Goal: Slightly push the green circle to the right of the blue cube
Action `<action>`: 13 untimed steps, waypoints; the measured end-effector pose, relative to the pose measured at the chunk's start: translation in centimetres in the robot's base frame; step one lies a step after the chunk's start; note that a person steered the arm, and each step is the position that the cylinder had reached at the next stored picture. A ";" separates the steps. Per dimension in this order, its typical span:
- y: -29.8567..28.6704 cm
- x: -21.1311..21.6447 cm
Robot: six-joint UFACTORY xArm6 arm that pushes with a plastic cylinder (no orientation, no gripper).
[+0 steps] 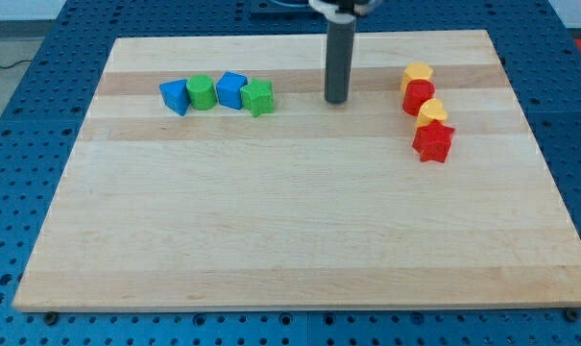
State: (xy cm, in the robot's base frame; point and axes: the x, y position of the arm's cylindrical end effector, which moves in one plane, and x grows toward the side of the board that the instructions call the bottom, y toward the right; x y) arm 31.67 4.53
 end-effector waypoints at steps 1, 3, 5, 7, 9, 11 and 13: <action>-2.6 -3.5; -9.7 -3.6; -13.7 -2.7; -14.8 -1.8; -14.8 -2.8; -16.4 -4.0; -17.9 -3.2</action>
State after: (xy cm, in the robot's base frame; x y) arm 28.51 -13.37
